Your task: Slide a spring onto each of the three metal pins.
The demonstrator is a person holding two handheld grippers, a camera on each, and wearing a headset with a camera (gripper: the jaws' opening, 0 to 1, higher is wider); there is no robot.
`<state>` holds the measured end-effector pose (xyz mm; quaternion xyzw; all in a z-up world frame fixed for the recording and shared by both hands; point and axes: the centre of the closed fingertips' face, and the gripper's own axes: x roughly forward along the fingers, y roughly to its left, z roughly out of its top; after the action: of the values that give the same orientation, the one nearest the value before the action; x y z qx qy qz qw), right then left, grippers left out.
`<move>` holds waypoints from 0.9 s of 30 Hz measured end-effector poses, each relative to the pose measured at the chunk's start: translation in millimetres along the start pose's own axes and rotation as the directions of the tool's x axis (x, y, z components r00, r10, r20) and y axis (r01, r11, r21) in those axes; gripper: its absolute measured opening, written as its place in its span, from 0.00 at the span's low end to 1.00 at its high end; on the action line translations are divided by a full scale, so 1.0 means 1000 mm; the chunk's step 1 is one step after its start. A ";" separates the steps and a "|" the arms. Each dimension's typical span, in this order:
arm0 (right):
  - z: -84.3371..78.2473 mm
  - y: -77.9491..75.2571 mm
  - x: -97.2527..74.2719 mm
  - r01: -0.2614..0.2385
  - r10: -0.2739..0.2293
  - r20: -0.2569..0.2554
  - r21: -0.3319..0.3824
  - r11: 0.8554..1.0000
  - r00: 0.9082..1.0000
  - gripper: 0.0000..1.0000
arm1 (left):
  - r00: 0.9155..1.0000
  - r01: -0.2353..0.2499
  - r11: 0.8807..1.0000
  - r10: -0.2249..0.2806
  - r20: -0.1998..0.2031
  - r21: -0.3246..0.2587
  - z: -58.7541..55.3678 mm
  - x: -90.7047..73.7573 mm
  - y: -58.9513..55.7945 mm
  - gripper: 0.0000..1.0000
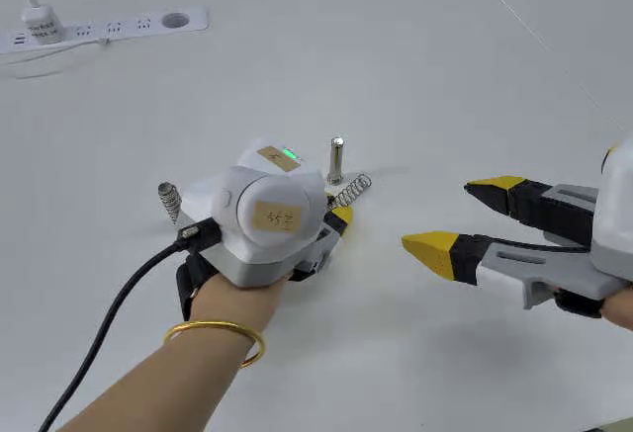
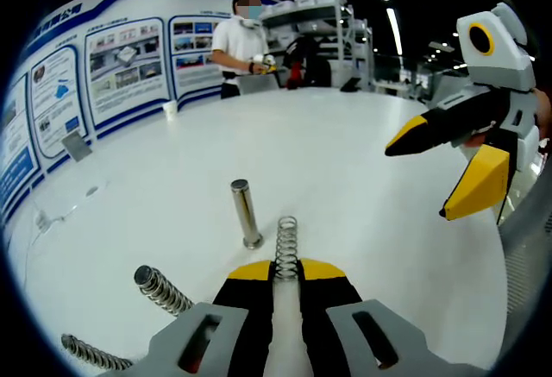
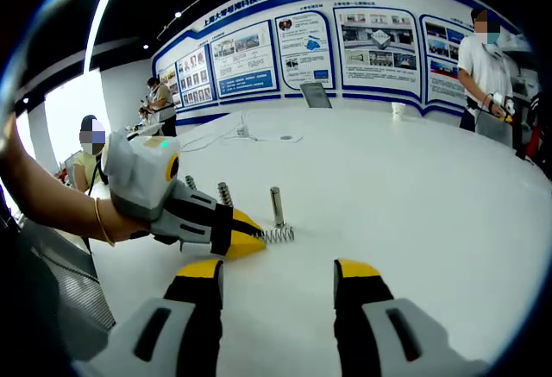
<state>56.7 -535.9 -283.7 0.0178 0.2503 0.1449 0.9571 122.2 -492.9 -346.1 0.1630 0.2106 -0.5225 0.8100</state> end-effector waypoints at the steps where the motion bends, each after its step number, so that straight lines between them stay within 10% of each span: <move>1: 0.004 0.001 0.001 -0.003 0.003 0.012 0.008 1.000 1.000 0.53 | 1.000 0.001 1.000 -0.001 0.006 0.004 0.001 -0.003 -0.001 0.10; 15: 0.029 0.003 0.006 -0.017 0.000 0.088 0.200 0.980 0.996 0.45 | 0.994 0.025 0.999 -0.027 0.102 0.019 0.026 -0.031 -0.015 0.10; 27: 0.049 0.008 0.002 -0.092 0.026 0.179 0.371 0.924 0.983 0.39 | 0.974 0.038 0.999 -0.034 0.223 -0.013 0.057 -0.059 -0.027 0.10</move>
<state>80.2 -525.4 -241.4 0.2214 0.1897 0.1208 0.9489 85.7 -485.5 -268.4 0.0926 0.1260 -0.5503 0.8202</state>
